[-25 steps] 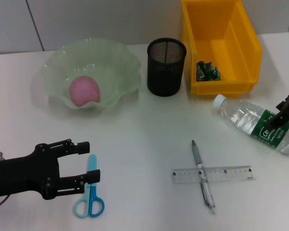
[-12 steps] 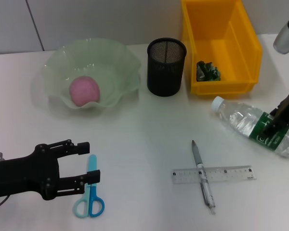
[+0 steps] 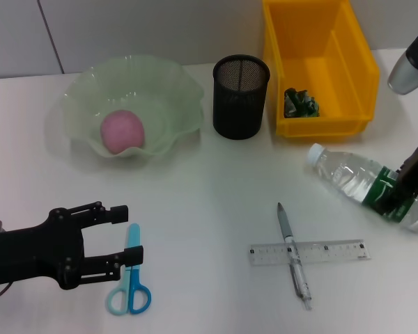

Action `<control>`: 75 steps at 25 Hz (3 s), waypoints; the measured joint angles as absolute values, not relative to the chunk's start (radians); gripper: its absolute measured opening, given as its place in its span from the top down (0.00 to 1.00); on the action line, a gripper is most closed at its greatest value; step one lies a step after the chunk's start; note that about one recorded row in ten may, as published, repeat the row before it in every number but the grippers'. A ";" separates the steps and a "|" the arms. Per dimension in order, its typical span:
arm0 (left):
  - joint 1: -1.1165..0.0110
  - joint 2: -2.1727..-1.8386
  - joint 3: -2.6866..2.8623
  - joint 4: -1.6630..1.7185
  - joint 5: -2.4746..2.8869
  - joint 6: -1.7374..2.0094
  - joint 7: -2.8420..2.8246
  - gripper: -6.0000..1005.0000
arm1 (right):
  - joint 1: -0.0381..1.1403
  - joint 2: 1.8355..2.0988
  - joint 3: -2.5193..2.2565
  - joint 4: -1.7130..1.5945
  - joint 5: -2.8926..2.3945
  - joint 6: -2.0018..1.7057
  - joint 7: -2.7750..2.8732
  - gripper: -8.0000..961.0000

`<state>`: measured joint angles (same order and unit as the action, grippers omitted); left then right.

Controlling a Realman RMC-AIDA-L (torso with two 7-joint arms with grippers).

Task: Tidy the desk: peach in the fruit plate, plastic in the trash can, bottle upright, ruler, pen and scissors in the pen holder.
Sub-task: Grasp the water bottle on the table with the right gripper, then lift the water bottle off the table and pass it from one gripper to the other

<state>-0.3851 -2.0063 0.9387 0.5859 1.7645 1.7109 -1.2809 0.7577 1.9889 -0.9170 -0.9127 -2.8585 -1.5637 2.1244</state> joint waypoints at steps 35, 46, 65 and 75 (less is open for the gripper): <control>-0.391 -2.003 0.920 0.586 1.762 1.706 -1.281 0.21 | 0.756 1.999 -0.928 -0.892 -2.831 -1.540 2.095 0.21; -0.386 -2.010 0.894 0.585 1.758 1.711 -1.284 0.21 | 0.709 1.987 -0.920 -0.975 -2.636 -1.617 2.025 0.21; -0.423 -2.058 0.600 0.396 1.696 1.776 -1.291 0.21 | 0.572 2.050 -0.820 -0.895 -2.023 -1.634 1.601 0.20; -0.480 -2.067 0.605 0.325 1.636 1.810 -1.282 0.21 | 0.596 2.072 -0.833 -0.683 -1.890 -1.633 1.418 0.20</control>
